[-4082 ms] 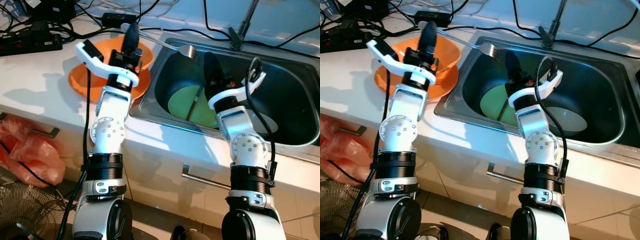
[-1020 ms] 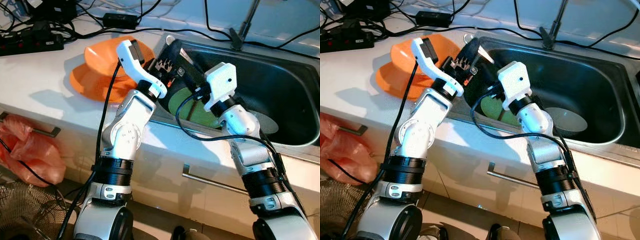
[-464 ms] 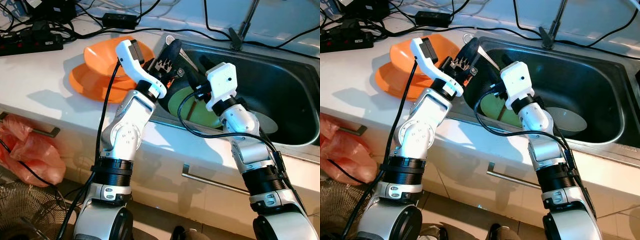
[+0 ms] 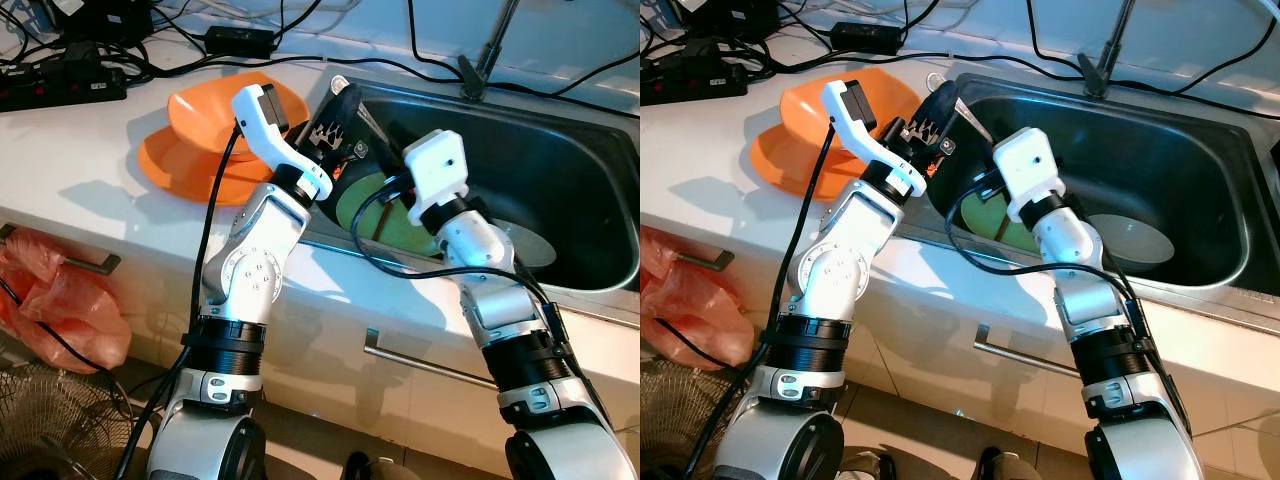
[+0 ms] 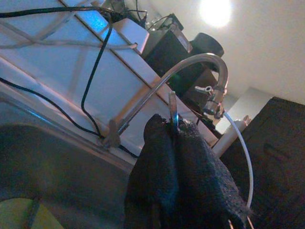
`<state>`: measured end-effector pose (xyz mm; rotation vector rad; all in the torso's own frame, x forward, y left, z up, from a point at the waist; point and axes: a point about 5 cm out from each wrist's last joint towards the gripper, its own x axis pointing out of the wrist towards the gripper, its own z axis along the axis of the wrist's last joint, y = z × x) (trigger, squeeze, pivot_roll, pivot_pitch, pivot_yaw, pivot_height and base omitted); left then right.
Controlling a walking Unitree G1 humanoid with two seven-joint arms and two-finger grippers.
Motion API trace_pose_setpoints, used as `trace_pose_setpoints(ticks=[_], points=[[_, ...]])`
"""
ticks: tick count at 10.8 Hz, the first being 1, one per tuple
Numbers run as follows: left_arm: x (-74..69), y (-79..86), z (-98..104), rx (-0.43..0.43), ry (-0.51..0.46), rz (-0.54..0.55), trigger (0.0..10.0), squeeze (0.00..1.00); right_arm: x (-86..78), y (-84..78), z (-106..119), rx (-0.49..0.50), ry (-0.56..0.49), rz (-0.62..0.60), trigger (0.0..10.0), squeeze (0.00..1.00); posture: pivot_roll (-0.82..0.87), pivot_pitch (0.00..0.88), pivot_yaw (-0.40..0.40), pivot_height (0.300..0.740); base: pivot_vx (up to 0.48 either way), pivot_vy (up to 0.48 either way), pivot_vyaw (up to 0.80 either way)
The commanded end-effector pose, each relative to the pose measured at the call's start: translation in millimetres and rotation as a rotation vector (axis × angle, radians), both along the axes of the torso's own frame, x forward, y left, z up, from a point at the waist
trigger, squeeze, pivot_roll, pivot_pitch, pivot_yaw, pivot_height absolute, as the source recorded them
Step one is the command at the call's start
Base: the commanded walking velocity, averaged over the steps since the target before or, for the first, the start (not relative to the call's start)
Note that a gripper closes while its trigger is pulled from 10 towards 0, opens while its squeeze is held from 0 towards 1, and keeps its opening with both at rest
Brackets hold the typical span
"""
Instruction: Kitchen organization
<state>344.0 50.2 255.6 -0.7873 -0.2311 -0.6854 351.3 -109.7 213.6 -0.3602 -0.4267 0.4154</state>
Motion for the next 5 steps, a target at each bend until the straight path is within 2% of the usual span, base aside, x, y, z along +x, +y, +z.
trace_pose_setpoints(ticks=[1,4,5], points=[[-7.2,-9.5,5.4,-0.038,-0.025,-0.028,10.0,0.00,3.4,-8.2,-1.0,0.011,0.020,-0.036,0.0,0.00,0.03,0.119,-0.045,0.740,0.000,0.000,0.00],[-7.0,-9.3,5.9,-0.035,-0.028,-0.022,10.0,0.00,3.5,-7.3,-1.5,0.005,0.019,-0.036,0.0,0.00,0.04,0.120,-0.045,0.740,0.000,0.000,0.00],[-6.6,-8.8,6.0,-0.028,-0.032,-0.012,10.0,0.45,3.6,-7.6,-1.9,0.002,0.019,-0.037,0.0,0.00,0.04,0.119,-0.045,0.740,0.000,0.000,0.00]])
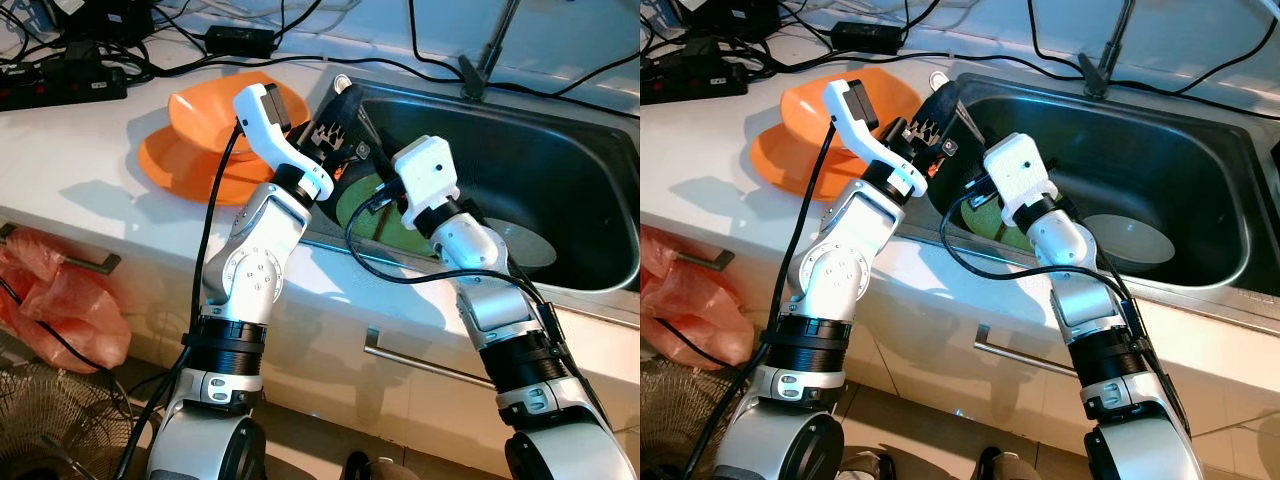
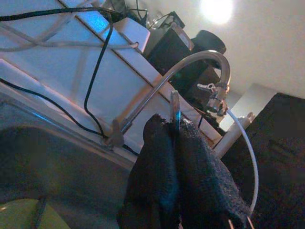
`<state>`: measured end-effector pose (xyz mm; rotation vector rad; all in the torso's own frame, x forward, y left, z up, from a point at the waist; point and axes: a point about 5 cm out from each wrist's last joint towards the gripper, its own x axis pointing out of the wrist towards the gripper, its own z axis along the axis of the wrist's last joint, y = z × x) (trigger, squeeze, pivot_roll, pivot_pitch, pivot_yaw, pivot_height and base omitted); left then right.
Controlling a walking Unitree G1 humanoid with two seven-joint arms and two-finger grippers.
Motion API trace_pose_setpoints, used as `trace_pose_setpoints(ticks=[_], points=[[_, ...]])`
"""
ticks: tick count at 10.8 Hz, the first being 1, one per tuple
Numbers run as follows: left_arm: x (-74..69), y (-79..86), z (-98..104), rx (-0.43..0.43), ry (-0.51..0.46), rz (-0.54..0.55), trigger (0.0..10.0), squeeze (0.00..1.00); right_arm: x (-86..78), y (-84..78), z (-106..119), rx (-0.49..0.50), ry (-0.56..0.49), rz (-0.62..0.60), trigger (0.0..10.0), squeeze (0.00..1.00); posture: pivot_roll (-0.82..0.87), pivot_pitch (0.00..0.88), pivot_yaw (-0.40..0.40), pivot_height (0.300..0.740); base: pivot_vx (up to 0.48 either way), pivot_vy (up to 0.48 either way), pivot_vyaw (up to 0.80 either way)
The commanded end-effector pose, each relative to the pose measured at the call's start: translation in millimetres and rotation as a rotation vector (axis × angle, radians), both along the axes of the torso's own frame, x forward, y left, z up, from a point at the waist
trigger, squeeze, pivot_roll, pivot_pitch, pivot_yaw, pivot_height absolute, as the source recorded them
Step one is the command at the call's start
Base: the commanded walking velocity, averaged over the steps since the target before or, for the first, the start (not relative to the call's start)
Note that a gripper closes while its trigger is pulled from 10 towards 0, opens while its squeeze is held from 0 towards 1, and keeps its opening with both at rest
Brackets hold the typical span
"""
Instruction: Kitchen organization
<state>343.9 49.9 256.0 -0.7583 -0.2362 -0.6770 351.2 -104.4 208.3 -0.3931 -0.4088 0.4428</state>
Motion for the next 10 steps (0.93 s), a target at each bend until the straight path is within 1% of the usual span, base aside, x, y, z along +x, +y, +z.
trace_pose_setpoints(ticks=[1,8,9,10], points=[[-4.7,-8.0,5,-0.048,-0.015,-0.011,10.0,1.00,3.9,-13.3,3,0.039,0.007,-0.057,0.0,0.00,0.03,0.119,-0.044,0.740,0.000,0.000,0.00],[-3.4,-5.6,5,-0.057,-0.020,0.011,10.0,1.00,5.1,-13.9,1,0.041,0.016,-0.066,0.0,0.00,0.03,0.118,-0.047,0.740,0.000,0.000,0.00],[-3.6,-5.5,6,-0.060,-0.023,0.011,10.0,1.00,7.0,-16.4,-1,0.042,0.030,-0.090,0.0,0.00,0.03,0.118,-0.047,0.740,0.000,0.000,0.00],[-4.3,-6.1,6,-0.054,-0.031,0.012,10.0,1.00,12.0,-25.0,-5,0.060,0.075,-0.155,0.0,0.00,0.04,0.117,-0.048,0.740,0.000,0.000,0.00]])
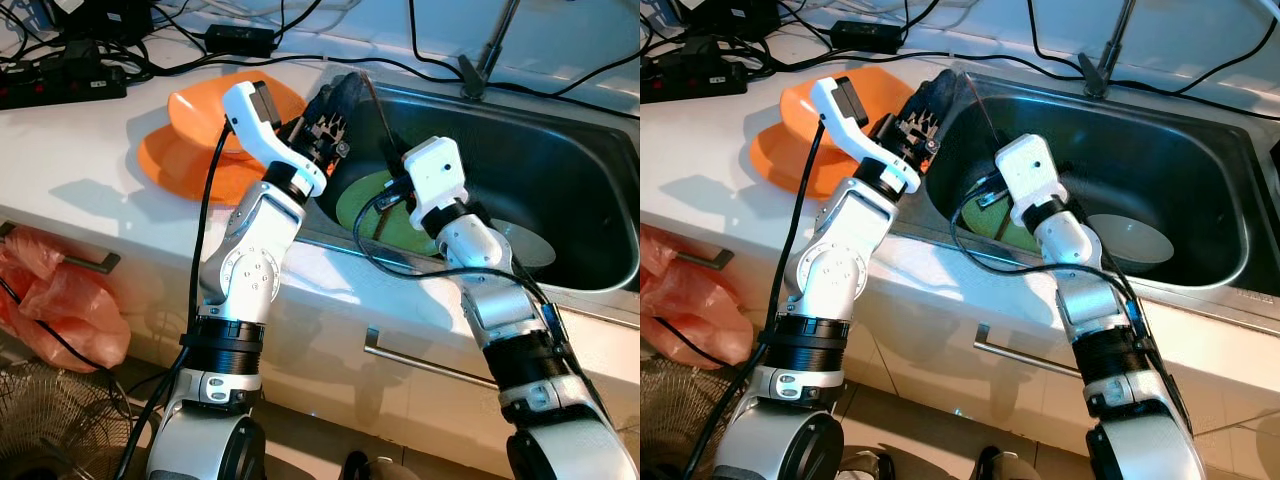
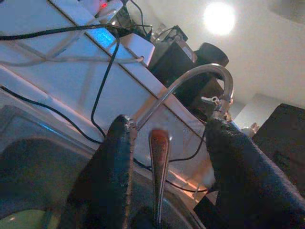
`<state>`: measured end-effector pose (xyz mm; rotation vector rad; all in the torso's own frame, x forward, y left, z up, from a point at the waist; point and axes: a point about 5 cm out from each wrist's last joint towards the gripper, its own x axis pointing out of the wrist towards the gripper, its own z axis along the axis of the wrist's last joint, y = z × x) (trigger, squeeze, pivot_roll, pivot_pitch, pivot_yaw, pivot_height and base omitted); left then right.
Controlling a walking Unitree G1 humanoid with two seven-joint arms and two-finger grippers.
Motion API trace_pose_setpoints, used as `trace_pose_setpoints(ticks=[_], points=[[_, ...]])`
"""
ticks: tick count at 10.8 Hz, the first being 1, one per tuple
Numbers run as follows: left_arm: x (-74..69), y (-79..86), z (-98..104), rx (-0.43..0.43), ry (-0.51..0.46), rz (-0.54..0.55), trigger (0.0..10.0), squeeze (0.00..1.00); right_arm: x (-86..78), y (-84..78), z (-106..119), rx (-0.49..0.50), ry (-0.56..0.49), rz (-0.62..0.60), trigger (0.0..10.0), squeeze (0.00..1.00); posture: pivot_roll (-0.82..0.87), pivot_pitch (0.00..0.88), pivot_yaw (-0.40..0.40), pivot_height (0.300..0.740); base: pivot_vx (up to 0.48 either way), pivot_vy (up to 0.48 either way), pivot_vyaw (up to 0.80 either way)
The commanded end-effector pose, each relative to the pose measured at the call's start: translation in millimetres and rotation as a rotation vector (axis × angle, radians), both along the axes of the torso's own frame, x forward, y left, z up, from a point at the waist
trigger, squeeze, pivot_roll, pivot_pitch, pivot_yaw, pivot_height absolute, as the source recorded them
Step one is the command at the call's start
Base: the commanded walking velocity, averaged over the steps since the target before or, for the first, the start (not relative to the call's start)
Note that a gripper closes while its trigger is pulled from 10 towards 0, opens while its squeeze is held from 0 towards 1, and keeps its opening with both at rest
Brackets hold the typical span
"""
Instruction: Kitchen organization
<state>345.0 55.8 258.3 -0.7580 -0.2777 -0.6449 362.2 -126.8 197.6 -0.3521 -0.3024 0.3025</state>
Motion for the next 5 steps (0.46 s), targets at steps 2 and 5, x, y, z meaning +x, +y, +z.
trace_pose_setpoints(ticks=[2,5], points=[[-5.4,-11.4,1,0.023,-0.027,-0.001,10.0,0.00,7.7,-19.5,2,0.120,0.047,-0.125,7.6,0.00,0.03,0.117,-0.048,0.740,0.000,0.000,0.00],[-3.8,-11.5,-9,0.246,-0.068,0.082,10.0,0.00,15.2,-38.5,0,0.318,0.130,-0.243,10.0,0.00,0.04,0.116,-0.050,0.740,0.000,0.000,0.00]])
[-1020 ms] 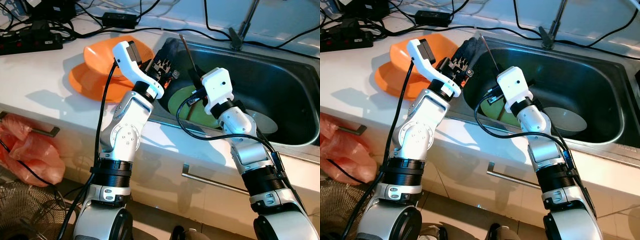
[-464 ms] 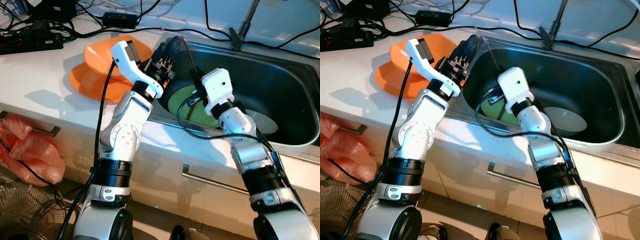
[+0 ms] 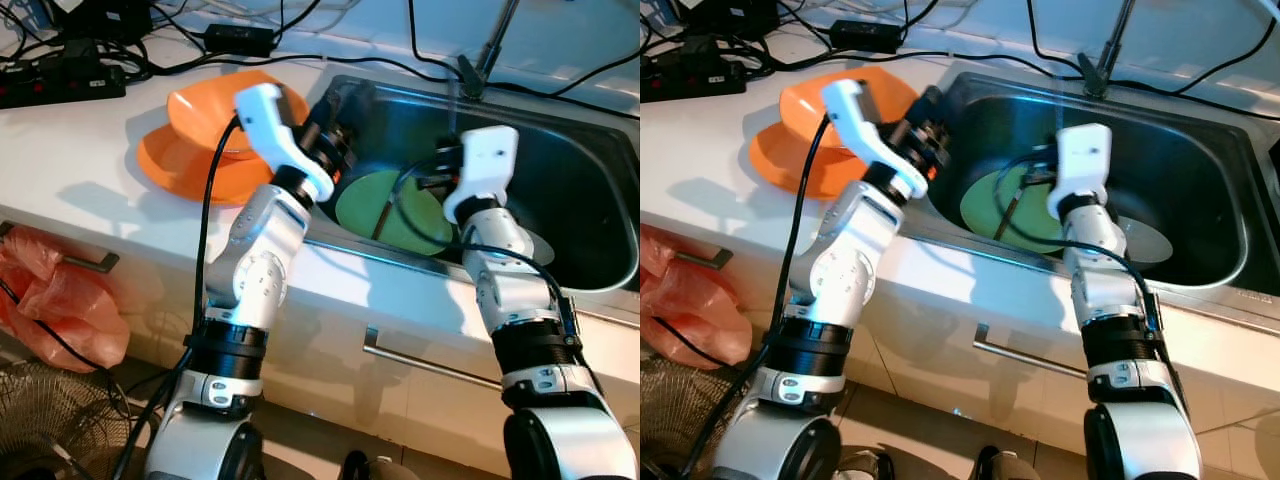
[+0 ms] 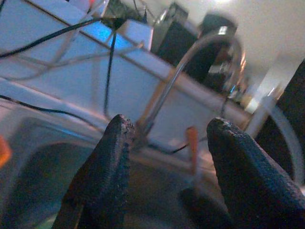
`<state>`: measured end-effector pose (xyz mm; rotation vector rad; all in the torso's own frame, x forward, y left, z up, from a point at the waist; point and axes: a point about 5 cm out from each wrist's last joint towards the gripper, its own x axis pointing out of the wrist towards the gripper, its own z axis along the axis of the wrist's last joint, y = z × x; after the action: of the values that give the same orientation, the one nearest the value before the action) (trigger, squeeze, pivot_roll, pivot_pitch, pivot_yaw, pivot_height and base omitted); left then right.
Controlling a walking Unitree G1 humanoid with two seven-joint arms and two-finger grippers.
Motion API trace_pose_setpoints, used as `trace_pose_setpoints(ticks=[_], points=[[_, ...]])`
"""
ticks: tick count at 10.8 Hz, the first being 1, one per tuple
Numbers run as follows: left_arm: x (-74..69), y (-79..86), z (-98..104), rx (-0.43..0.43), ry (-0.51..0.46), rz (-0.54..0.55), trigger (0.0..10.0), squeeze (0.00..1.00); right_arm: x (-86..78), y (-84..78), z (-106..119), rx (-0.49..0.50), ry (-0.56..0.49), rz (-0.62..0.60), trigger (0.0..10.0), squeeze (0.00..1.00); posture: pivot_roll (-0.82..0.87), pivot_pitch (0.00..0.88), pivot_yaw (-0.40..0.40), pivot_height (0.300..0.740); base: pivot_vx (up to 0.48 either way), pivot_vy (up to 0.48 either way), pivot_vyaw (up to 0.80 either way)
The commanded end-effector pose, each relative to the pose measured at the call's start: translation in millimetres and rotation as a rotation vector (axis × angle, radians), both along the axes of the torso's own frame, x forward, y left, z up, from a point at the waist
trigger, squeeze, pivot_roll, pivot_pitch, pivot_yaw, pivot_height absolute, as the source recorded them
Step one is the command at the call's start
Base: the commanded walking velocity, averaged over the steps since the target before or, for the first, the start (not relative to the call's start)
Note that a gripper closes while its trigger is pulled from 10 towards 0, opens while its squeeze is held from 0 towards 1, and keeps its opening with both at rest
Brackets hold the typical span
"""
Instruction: Kitchen organization
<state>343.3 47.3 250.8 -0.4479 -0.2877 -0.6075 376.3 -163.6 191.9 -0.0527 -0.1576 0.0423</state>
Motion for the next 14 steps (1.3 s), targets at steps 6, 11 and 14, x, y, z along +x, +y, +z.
trace_pose_setpoints(ticks=[6,11,14], points=[[5.6,0.1,-37,0.362,0.059,0.127,10.0,0.00,2.1,-10.8,-22,0.094,0.125,-0.087,10.0,0.00,0.05,0.121,-0.050,0.740,0.000,0.000,0.00],[5.7,2.5,-42,0.393,0.062,0.146,10.0,0.00,1.9,-5.3,-25,0.117,0.129,-0.078,10.0,0.67,0.05,0.129,-0.048,0.740,0.000,0.000,0.00],[5.7,4.9,-42,0.403,0.059,0.156,10.0,0.00,1.9,-0.3,-24,0.122,0.121,-0.061,10.0,0.00,0.05,0.130,-0.044,0.740,0.000,0.000,0.00]])
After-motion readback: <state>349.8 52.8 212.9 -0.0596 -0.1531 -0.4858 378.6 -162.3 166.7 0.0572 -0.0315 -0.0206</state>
